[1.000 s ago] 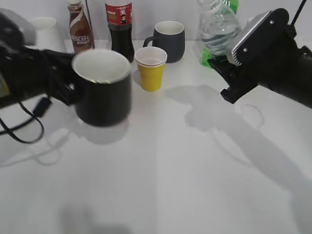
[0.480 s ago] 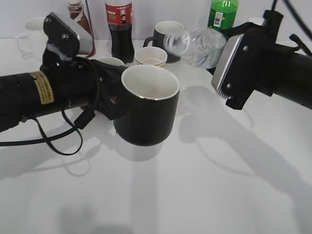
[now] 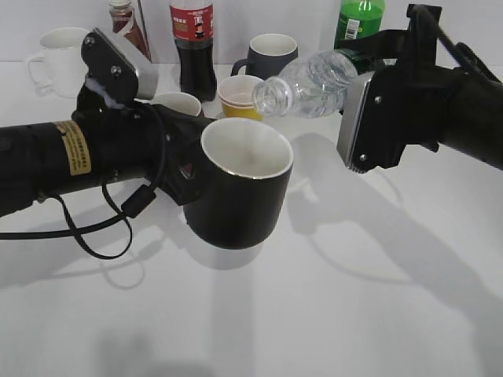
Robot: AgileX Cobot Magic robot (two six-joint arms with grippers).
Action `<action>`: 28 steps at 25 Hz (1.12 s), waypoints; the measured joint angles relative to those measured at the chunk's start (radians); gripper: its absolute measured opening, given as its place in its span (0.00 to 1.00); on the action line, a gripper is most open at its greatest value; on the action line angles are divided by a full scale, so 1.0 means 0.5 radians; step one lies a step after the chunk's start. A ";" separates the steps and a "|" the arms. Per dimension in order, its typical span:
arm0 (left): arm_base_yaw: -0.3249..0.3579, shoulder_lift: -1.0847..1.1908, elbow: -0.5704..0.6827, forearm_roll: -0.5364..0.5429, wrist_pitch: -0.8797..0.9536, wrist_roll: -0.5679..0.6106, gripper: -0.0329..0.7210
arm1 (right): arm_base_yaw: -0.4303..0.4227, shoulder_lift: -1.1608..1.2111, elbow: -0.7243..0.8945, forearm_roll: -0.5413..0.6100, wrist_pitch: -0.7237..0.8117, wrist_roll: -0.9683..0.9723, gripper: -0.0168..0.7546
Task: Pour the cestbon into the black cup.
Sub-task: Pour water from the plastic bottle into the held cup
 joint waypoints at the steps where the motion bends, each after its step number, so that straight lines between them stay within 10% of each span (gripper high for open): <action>1: 0.000 0.000 0.000 0.010 -0.002 0.000 0.09 | 0.000 0.000 0.000 0.000 0.002 -0.038 0.66; 28: 0.000 0.001 0.000 0.090 -0.004 0.000 0.09 | 0.000 0.000 0.000 -0.008 -0.081 -0.571 0.66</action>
